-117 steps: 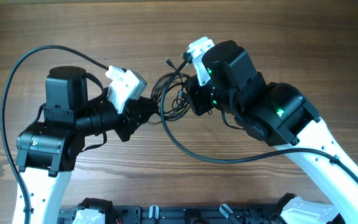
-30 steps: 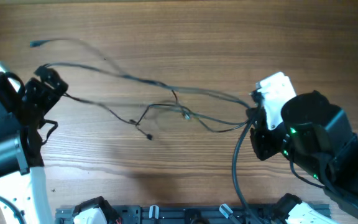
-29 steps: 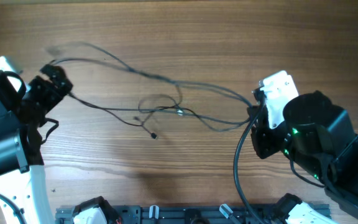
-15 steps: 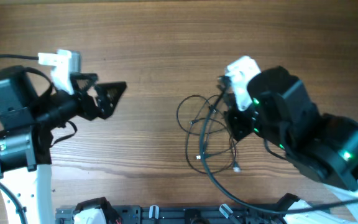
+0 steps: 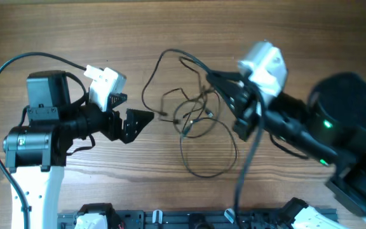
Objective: Untangle cables
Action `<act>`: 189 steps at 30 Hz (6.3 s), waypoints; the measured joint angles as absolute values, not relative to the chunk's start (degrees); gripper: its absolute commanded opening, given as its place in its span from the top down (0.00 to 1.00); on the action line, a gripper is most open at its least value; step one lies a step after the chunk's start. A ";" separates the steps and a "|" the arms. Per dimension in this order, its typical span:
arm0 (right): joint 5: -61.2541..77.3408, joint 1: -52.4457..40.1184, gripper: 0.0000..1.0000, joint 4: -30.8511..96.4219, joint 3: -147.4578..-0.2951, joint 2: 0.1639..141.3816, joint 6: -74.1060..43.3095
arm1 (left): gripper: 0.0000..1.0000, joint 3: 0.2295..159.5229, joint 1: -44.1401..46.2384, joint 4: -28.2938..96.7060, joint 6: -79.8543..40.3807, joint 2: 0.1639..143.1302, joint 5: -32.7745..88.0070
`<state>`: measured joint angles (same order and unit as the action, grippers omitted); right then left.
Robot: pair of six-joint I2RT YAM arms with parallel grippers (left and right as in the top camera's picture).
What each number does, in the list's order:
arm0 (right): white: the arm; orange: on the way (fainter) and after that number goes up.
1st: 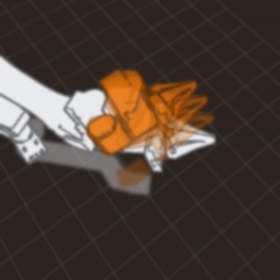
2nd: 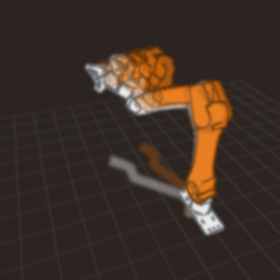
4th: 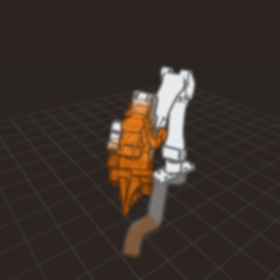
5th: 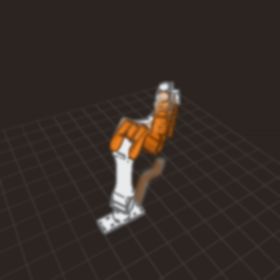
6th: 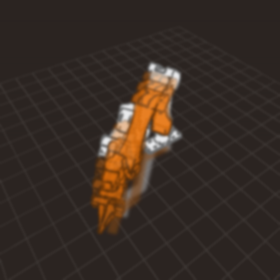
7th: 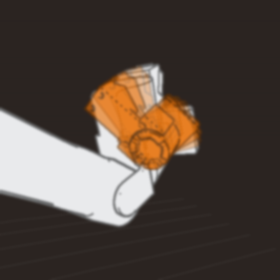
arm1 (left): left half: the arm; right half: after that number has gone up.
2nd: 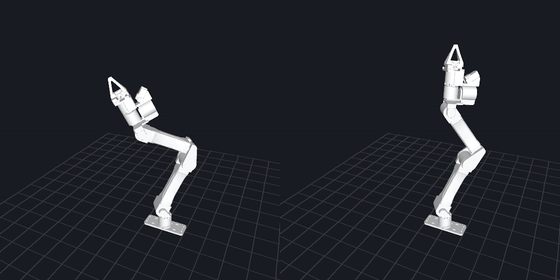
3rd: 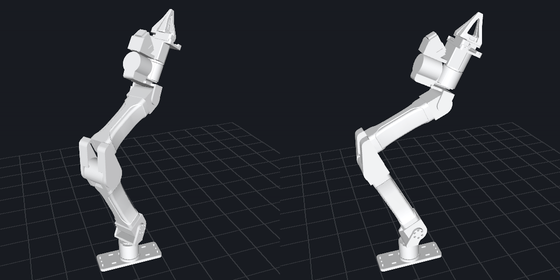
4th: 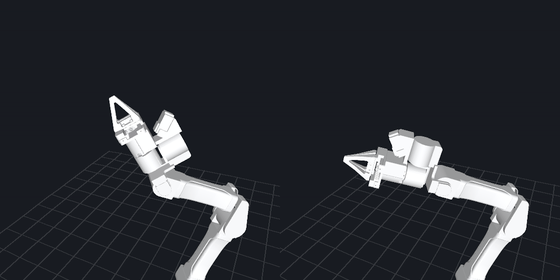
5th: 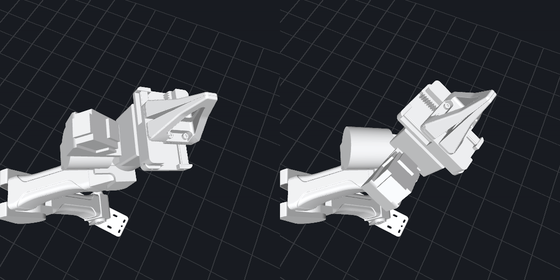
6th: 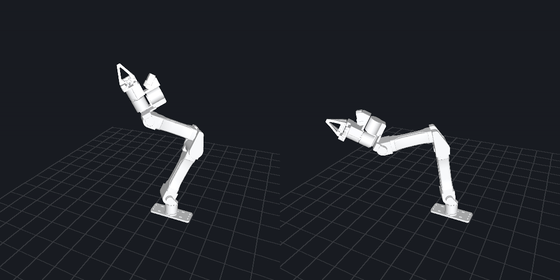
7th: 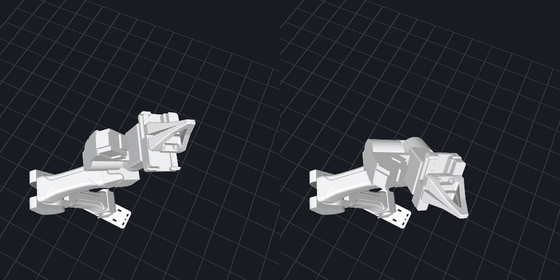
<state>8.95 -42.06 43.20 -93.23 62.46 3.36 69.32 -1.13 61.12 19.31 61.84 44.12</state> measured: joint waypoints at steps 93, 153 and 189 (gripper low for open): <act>-18.31 -40.66 0.96 66.24 -140.05 81.01 0.34 | 0.00 69.32 10.37 67.44 32.21 83.81 46.39; 30.11 47.99 0.00 92.12 -138.82 132.31 -11.62 | 0.00 69.30 13.26 59.33 15.35 84.23 35.42; 20.34 -17.56 0.01 78.17 -103.57 121.21 23.88 | 0.00 69.30 -9.39 60.27 -2.24 81.73 15.62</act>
<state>20.34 -17.56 78.17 -103.57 121.21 23.88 69.30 -9.39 60.27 -2.24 81.73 15.62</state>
